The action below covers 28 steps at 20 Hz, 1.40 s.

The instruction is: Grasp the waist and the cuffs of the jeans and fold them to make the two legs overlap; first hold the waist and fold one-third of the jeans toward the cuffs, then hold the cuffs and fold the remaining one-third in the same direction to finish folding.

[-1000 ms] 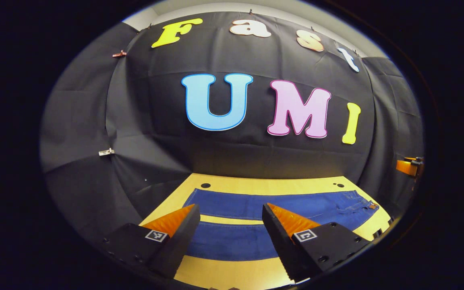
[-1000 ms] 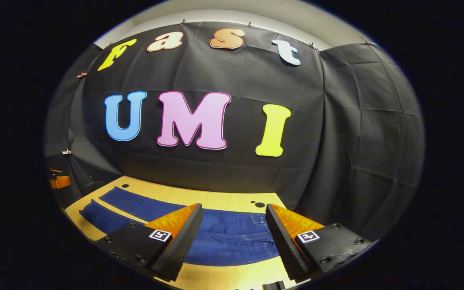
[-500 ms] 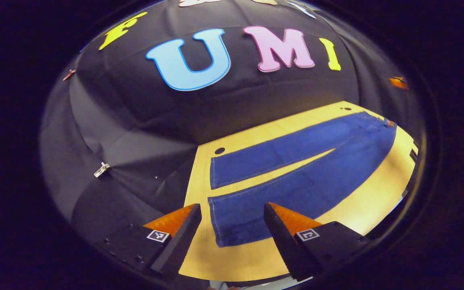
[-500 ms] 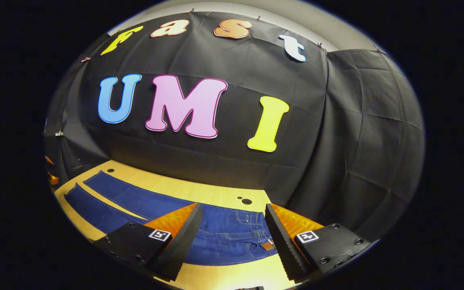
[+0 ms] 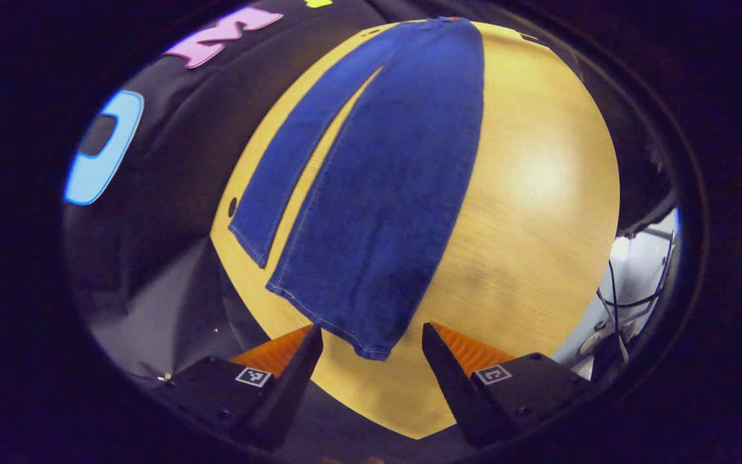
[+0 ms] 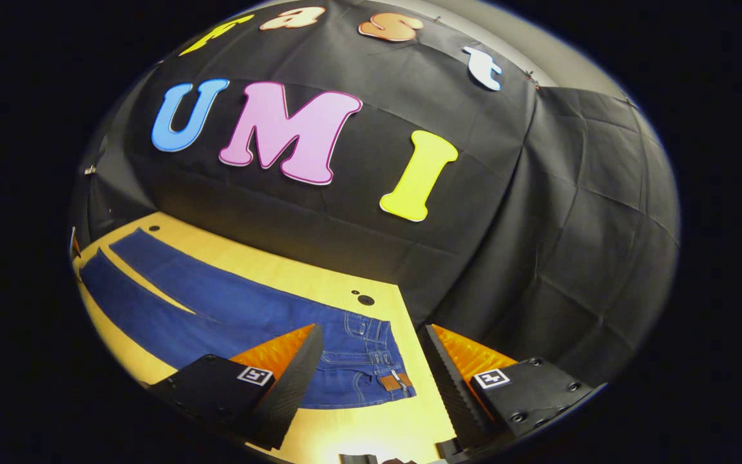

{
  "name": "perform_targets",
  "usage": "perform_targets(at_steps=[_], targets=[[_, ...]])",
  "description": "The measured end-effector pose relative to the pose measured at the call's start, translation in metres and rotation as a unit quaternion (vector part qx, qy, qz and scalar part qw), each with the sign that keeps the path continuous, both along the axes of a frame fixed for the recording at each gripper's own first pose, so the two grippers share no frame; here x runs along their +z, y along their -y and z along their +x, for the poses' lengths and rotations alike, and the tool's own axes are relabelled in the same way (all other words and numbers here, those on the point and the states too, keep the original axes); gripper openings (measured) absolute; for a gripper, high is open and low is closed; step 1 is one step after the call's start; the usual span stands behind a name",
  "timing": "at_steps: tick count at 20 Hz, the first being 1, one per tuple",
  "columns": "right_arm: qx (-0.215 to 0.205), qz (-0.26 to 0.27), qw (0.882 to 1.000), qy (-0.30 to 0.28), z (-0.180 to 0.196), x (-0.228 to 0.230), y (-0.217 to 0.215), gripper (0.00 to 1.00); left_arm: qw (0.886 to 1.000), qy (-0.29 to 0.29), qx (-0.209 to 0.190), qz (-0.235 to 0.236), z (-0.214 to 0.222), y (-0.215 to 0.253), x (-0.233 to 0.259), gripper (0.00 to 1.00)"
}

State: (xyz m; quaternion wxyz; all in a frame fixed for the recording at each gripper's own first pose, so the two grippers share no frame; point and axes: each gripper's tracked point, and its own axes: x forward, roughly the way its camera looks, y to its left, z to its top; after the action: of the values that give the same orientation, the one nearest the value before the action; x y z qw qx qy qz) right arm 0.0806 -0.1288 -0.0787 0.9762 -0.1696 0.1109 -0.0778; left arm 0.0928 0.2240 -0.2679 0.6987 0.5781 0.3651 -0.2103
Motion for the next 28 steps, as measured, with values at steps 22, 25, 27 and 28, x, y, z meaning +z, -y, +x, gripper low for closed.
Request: perform_targets(at_steps=[22, 25, 27, 28], targets=[[0.159, -0.396, 0.877, -0.22, 0.028, -0.153, 0.137, 0.97, 0.991, -0.111, 0.068, -0.037, 0.057, 0.009, -0.019, 0.16], [0.209, -0.446, 0.83, -0.26, 0.023, -0.179, 0.149, 0.96, 0.992, -0.111, 0.058, -0.035, 0.06, 0.009, -0.019, 0.09], [0.243, -0.466, 0.8, -0.289, 0.017, -0.201, 0.154, 0.96, 0.993, -0.109, 0.045, -0.027, 0.06, 0.01, -0.02, 0.02], [0.261, -0.48, 0.782, -0.3, 0.019, -0.214, 0.154, 0.96, 0.993, -0.107, 0.041, -0.025, 0.06, 0.01, -0.02, 0.07]])
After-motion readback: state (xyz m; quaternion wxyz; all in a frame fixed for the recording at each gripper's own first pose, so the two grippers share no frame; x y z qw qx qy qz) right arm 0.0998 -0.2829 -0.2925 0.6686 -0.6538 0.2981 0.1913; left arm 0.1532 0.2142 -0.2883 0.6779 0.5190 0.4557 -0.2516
